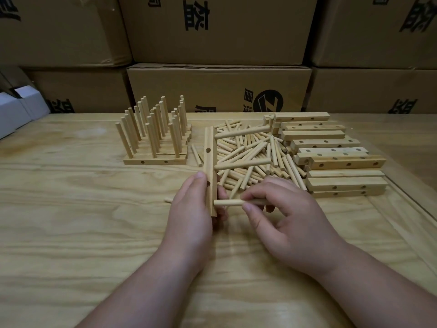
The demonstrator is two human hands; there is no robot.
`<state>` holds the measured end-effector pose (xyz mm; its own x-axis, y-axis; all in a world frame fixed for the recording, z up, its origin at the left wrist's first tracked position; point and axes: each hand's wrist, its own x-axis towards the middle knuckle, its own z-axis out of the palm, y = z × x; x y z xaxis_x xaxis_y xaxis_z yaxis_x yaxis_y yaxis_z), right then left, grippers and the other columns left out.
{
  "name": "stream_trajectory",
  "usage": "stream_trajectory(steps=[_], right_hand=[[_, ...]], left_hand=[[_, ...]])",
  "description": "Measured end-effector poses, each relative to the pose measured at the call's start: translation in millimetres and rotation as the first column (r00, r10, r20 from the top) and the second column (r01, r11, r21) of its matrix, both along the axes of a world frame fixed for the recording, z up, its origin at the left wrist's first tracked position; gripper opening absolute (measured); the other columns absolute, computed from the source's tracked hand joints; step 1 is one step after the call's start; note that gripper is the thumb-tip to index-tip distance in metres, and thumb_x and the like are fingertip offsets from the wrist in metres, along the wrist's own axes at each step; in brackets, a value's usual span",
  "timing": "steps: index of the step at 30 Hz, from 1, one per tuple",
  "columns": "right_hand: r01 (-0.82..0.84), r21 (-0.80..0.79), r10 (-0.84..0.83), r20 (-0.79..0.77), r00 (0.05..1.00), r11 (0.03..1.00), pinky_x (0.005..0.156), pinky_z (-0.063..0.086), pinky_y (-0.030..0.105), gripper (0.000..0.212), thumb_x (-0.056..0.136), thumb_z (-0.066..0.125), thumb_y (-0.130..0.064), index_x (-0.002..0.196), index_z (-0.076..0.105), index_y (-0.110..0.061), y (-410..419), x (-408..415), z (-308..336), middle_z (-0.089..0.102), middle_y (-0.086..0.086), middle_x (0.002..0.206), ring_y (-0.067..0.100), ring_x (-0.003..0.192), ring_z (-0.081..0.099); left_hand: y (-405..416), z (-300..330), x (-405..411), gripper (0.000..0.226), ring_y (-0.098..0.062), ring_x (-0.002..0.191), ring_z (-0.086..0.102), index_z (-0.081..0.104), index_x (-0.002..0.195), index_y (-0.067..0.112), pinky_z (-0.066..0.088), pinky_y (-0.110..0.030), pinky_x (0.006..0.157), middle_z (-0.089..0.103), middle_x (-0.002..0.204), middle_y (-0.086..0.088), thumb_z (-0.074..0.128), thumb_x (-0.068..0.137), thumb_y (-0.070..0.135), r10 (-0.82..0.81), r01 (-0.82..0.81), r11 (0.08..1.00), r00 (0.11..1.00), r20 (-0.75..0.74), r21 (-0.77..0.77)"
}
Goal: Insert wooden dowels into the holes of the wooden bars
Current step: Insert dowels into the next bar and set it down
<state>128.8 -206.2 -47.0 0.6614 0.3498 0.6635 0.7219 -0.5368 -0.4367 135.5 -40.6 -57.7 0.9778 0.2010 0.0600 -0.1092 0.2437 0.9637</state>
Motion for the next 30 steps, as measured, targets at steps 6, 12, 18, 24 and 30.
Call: stream_trajectory(steps=[6, 12, 18, 24, 30], right_hand=[[-0.003, 0.005, 0.003, -0.043, 0.999, 1.0, 0.07, 0.048, 0.024, 0.011, 0.087, 0.072, -0.02, 0.098, 0.072, -0.018, -0.5, 0.6, -2.0, 0.059, -0.01, 0.084, 0.009, 0.081, 0.058], [0.02, -0.01, -0.021, -0.037, 0.999, 1.0, 0.073, 0.044, 0.015, 0.012, 0.086, 0.074, -0.021, 0.099, 0.075, -0.018, -1.4, 2.4, -2.4, 0.06, -0.014, 0.084, 0.0, 0.08, 0.057], [0.038, -0.021, -0.039, -0.046, 0.998, 0.999, 0.074, 0.047, 0.019, 0.017, 0.088, 0.072, -0.027, 0.102, 0.079, -0.021, -1.8, 1.1, -0.6, 0.065, -0.014, 0.082, 0.0, 0.079, 0.059], [0.054, -0.054, -0.057, -0.051, 0.997, 0.997, 0.07, 0.052, 0.028, 0.017, 0.09, 0.068, -0.028, 0.1, 0.08, -0.02, -1.3, -1.0, 1.8, 0.069, -0.012, 0.079, 0.003, 0.077, 0.062], [0.034, -0.074, -0.041, -0.083, 0.996, 0.997, 0.069, 0.05, 0.033, 0.015, 0.092, 0.064, -0.029, 0.093, 0.079, -0.026, -0.8, -3.0, 5.6, 0.069, -0.01, 0.077, 0.006, 0.076, 0.063]], left_hand=[[-2.0, 4.1, -1.7, 0.046, -0.026, 0.064, 0.066, 0.07, 0.085, 0.013, 0.054, -0.029, 0.054, 0.072, 0.079, -0.012, 0.036, 0.108, 0.032, -0.032, 0.03, 0.995, 0.999, -0.015, -0.093], [-4.6, 5.7, -1.1, 0.04, -0.034, 0.08, 0.076, 0.058, 0.11, 0.007, 0.058, -0.028, 0.057, 0.077, 0.089, -0.016, 0.03, 0.11, 0.035, -0.077, 0.076, 0.991, 0.997, -0.007, -0.107], [-4.4, 2.2, -0.8, 0.041, -0.03, 0.08, 0.077, 0.06, 0.11, 0.009, 0.058, -0.028, 0.058, 0.078, 0.091, -0.012, 0.029, 0.11, 0.037, -0.067, 0.068, 0.996, 0.998, 0.011, -0.061], [-4.0, 0.4, -3.2, 0.042, -0.025, 0.078, 0.076, 0.059, 0.107, 0.008, 0.06, -0.029, 0.064, 0.077, 0.09, -0.009, 0.03, 0.11, 0.037, -0.082, 0.082, 0.997, 0.996, 0.037, 0.01], [-5.2, -1.2, -5.1, 0.036, -0.019, 0.074, 0.074, 0.056, 0.103, 0.009, 0.061, -0.029, 0.065, 0.076, 0.086, -0.004, 0.032, 0.108, 0.036, -0.105, 0.1, 0.993, 0.992, 0.074, 0.064]])
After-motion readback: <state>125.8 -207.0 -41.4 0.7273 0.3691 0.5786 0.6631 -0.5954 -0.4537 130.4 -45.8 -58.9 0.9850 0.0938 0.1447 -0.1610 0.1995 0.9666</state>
